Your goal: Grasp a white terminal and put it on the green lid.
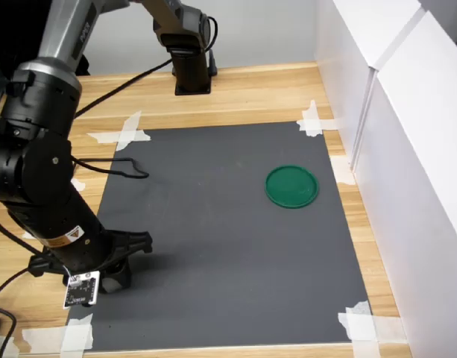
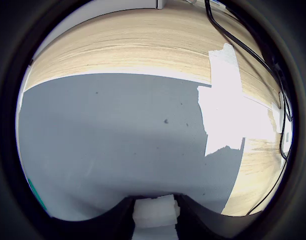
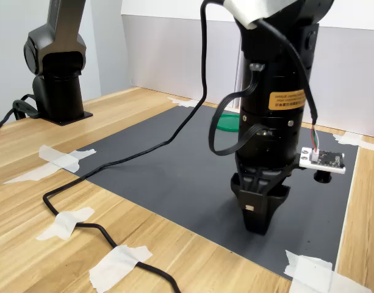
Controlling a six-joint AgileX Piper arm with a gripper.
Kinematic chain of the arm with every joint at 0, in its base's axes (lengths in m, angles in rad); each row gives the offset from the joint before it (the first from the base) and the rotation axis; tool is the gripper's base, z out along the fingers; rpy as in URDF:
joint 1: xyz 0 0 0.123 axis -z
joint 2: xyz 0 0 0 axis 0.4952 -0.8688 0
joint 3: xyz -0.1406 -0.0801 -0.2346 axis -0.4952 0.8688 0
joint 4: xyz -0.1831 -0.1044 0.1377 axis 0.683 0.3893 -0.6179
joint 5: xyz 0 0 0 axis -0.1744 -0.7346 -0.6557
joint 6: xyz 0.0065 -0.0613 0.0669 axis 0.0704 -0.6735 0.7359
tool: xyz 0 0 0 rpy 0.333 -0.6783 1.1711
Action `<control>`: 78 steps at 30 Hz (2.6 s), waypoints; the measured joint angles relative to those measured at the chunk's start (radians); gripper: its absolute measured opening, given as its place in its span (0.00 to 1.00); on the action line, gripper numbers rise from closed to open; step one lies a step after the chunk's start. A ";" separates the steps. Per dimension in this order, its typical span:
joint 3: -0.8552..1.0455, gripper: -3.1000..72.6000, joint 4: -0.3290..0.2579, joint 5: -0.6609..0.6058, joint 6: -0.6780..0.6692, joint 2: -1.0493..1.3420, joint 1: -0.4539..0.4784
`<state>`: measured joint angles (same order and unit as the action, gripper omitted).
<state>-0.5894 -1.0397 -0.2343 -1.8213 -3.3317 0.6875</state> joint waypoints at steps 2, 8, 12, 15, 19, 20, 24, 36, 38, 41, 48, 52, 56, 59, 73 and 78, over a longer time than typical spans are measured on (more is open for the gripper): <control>0.000 0.45 -0.014 -0.012 -0.001 0.018 -0.001; 0.017 0.45 -0.038 -0.101 -0.007 0.106 -0.063; 0.108 0.45 -0.049 -0.124 -0.008 0.176 -0.166; 0.206 0.45 -0.081 -0.117 -0.008 0.234 -0.242; 0.321 0.45 -0.104 -0.061 -0.006 0.311 -0.354; 0.344 0.45 -0.104 -0.045 -0.006 0.323 -0.388; 0.402 0.45 -0.110 -0.021 0.002 0.335 -0.525; 0.543 0.45 -0.112 0.102 0.035 0.335 -0.649; 0.565 0.45 -0.100 0.123 0.036 0.335 -0.649; 0.575 0.45 -0.082 0.141 0.035 0.335 -0.649; 0.575 0.52 -0.085 0.150 0.000 0.335 -0.649; 0.589 0.74 -0.089 0.154 0.017 0.351 -0.649; 0.643 0.85 -0.097 0.188 0.030 0.444 -0.649; 0.704 0.81 -0.097 0.222 0.039 0.554 -0.648; 1.233 0.03 -0.053 0.690 0.111 1.209 -0.219; 1.479 0.02 -0.044 0.969 0.113 1.461 -0.068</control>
<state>0.8892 -1.0834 0.7344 -1.7080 -1.8704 0.6197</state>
